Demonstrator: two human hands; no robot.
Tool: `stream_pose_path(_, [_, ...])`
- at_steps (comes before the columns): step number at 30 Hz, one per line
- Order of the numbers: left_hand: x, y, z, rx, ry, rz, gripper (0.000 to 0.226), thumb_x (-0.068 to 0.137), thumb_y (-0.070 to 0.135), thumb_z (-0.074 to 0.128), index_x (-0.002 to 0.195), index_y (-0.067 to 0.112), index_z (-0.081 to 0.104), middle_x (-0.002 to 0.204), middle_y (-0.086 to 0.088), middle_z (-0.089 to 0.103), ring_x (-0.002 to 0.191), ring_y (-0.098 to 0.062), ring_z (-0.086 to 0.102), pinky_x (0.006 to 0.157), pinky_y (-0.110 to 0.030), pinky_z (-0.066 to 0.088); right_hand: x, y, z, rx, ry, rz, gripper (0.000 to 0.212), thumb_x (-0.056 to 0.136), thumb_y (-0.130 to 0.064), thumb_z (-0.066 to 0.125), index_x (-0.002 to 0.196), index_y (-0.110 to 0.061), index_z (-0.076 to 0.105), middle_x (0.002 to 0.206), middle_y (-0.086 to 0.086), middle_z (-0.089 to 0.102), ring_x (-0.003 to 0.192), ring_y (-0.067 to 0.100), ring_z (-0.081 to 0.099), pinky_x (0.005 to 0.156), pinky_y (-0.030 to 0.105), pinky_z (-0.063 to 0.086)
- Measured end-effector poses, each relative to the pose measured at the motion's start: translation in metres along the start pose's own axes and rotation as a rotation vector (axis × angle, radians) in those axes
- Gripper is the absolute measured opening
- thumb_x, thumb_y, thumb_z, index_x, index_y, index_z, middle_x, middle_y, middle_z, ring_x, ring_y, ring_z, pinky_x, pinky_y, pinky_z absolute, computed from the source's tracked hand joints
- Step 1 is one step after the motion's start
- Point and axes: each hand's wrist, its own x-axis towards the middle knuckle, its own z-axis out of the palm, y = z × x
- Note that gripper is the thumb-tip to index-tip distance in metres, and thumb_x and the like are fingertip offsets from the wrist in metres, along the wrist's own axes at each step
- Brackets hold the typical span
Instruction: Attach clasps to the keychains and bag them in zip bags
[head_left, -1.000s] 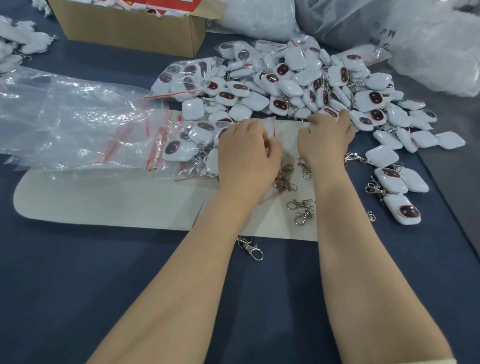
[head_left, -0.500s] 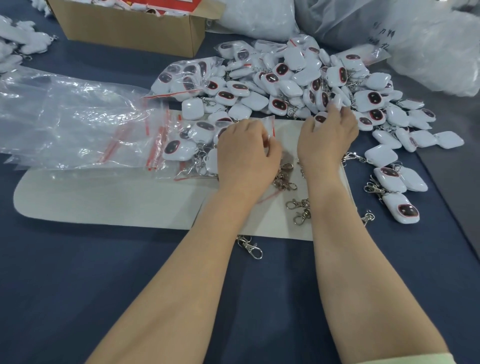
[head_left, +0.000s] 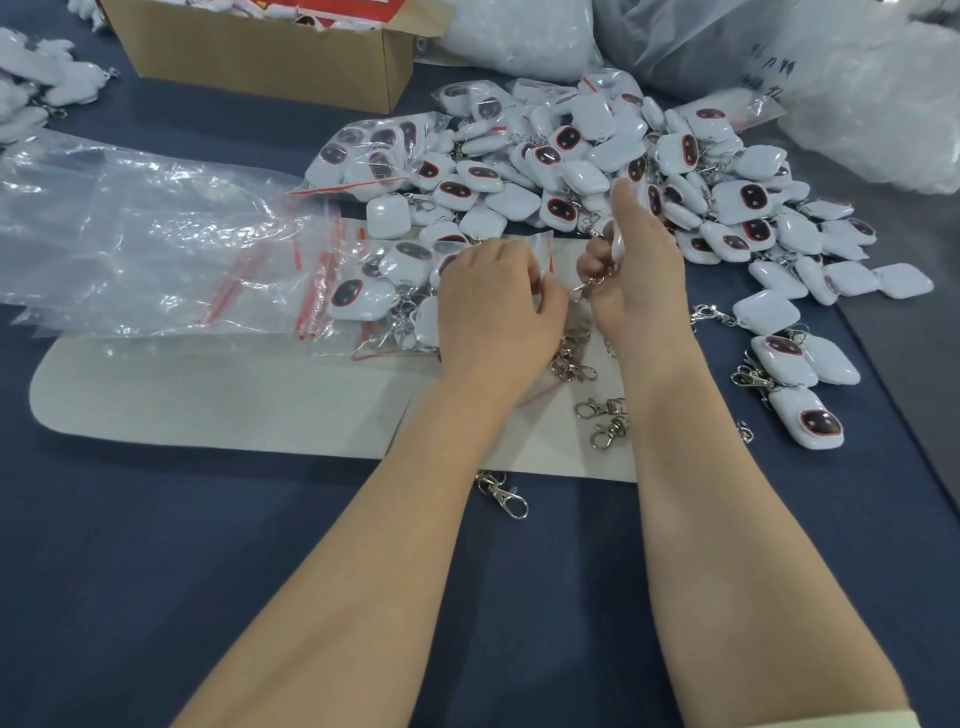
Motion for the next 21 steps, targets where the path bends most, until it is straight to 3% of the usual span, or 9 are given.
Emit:
stream_pose_path(3, [0.000, 0.000, 0.000, 0.012, 0.001, 0.001, 0.017, 0.089, 0.024, 0.052, 0.075, 0.014, 0.050, 0.080, 0.004, 0.049, 0.080, -0.014, 0.040, 0.078, -0.025, 0.028, -0.001, 0.001, 0.003, -0.007, -0.023, -0.018, 0.016, 0.093, -0.012, 0.063, 0.088, -0.012, 0.047, 0.066, -0.003, 0.044, 0.045, 0.007, 0.031, 0.041, 0.018, 0.030])
stream_pose_path(6, [0.000, 0.000, 0.000, 0.018, 0.000, 0.003, 0.016, 0.088, 0.024, 0.052, 0.075, 0.014, 0.050, 0.080, 0.003, 0.049, 0.080, -0.014, 0.039, 0.077, -0.024, 0.026, -0.003, 0.004, 0.005, -0.085, 0.007, 0.003, 0.028, 0.099, -0.033, 0.053, 0.088, -0.008, 0.057, 0.077, 0.003, 0.052, 0.049, 0.009, 0.039, 0.045, 0.020, 0.036])
stream_pose_path(9, [0.000, -0.001, 0.000, 0.018, -0.005, 0.001, 0.016, 0.089, 0.023, 0.052, 0.077, 0.012, 0.052, 0.081, 0.003, 0.050, 0.081, -0.015, 0.039, 0.078, -0.025, 0.028, -0.005, 0.005, 0.005, -0.295, -0.026, -0.017, 0.040, 0.099, -0.047, 0.045, 0.089, -0.012, 0.061, 0.065, 0.000, 0.053, 0.041, 0.007, 0.035, 0.039, 0.019, 0.027])
stream_pose_path(11, [0.000, -0.001, 0.000, 0.023, -0.005, 0.004, 0.017, 0.089, 0.023, 0.052, 0.078, 0.010, 0.055, 0.081, 0.002, 0.050, 0.081, -0.015, 0.039, 0.079, -0.026, 0.029, -0.006, 0.005, 0.005, -0.420, -0.081, -0.035, 0.036, 0.099, -0.043, 0.047, 0.080, -0.013, 0.055, 0.058, 0.000, 0.054, 0.034, 0.007, 0.031, 0.036, 0.017, 0.022])
stream_pose_path(14, [0.000, 0.000, 0.000, 0.021, -0.006, 0.004, 0.017, 0.089, 0.023, 0.052, 0.079, 0.010, 0.055, 0.081, 0.002, 0.049, 0.081, -0.016, 0.039, 0.081, -0.028, 0.031, -0.008, 0.004, 0.004, -0.545, -0.143, -0.091, 0.032, 0.095, -0.034, 0.056, 0.074, -0.010, 0.051, 0.055, -0.001, 0.060, 0.035, 0.008, 0.039, 0.036, 0.016, 0.029])
stream_pose_path(18, [0.001, 0.000, 0.000, 0.019, -0.005, -0.002, 0.017, 0.089, 0.023, 0.051, 0.076, 0.011, 0.053, 0.081, 0.000, 0.051, 0.081, -0.017, 0.041, 0.081, -0.029, 0.032, -0.009, 0.011, 0.004, -0.690, -0.106, -0.260, 0.037, 0.088, -0.027, 0.068, 0.061, -0.020, 0.044, 0.043, -0.017, 0.046, 0.038, -0.004, 0.042, 0.041, 0.011, 0.035])
stream_pose_path(21, [0.000, 0.001, 0.000, 0.018, -0.013, -0.005, 0.016, 0.088, 0.023, 0.051, 0.076, 0.013, 0.051, 0.081, 0.002, 0.049, 0.081, -0.015, 0.039, 0.081, -0.029, 0.032, -0.008, 0.012, 0.005, -0.666, -0.117, -0.261, 0.040, 0.091, -0.027, 0.065, 0.061, -0.022, 0.040, 0.042, -0.018, 0.044, 0.037, -0.003, 0.042, 0.042, 0.011, 0.036])
